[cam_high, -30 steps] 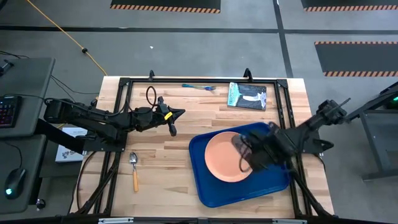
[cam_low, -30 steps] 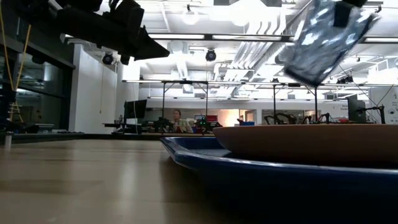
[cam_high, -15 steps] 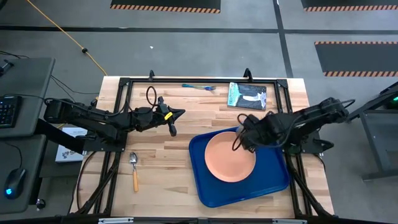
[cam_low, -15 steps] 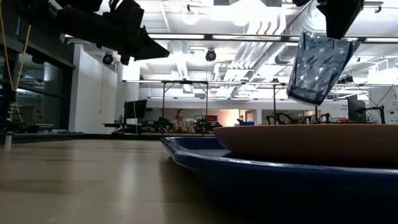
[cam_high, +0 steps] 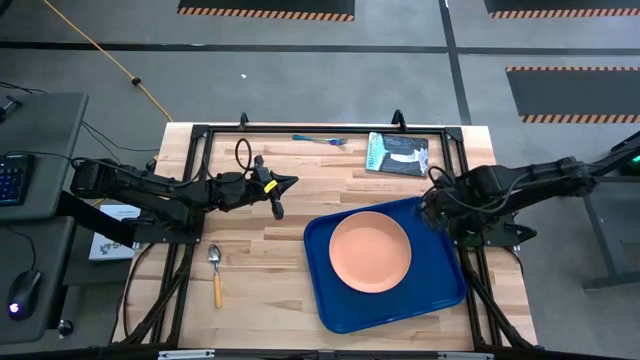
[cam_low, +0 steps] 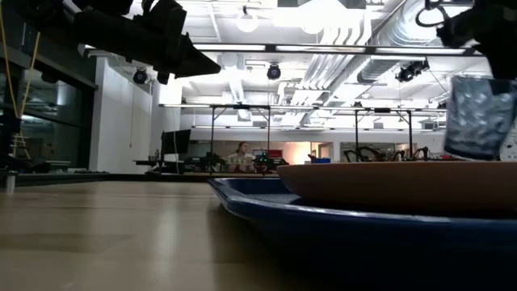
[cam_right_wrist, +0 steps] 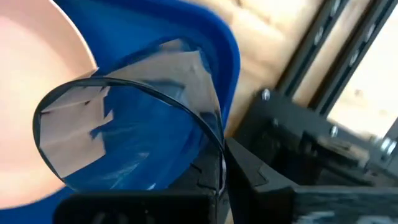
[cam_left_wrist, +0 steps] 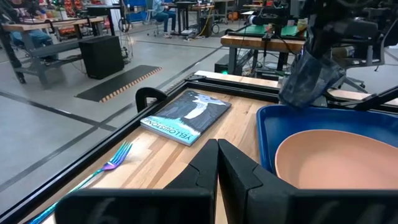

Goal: Pick and place plate/cup/fork/spoon on tray
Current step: Put the blue glass on the blue table tray to the top right of the orange plate

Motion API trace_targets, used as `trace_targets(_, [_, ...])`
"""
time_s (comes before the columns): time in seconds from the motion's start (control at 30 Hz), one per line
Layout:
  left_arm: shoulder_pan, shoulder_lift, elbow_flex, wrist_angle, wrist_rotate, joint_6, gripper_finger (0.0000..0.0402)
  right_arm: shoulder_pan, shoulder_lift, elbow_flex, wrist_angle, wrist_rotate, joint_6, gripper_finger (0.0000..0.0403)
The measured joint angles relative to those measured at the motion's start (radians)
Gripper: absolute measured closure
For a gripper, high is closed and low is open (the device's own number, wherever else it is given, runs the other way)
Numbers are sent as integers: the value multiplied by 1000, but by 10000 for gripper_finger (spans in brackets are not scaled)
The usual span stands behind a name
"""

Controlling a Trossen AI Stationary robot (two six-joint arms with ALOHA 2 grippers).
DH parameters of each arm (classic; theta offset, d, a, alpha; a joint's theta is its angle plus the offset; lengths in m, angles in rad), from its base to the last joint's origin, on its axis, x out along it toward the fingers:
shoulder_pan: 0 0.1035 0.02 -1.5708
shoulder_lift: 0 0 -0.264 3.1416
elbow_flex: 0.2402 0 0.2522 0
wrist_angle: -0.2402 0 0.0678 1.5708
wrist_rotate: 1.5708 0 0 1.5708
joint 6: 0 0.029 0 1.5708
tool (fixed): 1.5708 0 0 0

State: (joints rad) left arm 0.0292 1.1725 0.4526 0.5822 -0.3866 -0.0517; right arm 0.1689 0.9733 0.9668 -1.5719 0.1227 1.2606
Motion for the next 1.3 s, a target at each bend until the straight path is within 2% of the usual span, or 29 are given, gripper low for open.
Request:
trace_targets(0.1, [0,0,0,0,3,-13,401,-8,-11,-38,11,-41,0,403])
trace_targets(0.3, [0,0,0,0,3,-33,401,-8,-11,-99,120,-41,-12,403])
trace_targets(0.43, [0,0,0,0,3,-27,401,-11,-11,-101,132,-15,-4,403])
trace_targets(0.83, [0,0,0,0,3,-26,401,-105,4,-101,137,-37,40,403])
trace_targets(1.3, [0,0,0,0,14,-26,401,-165,97,-101,150,-72,-27,403])
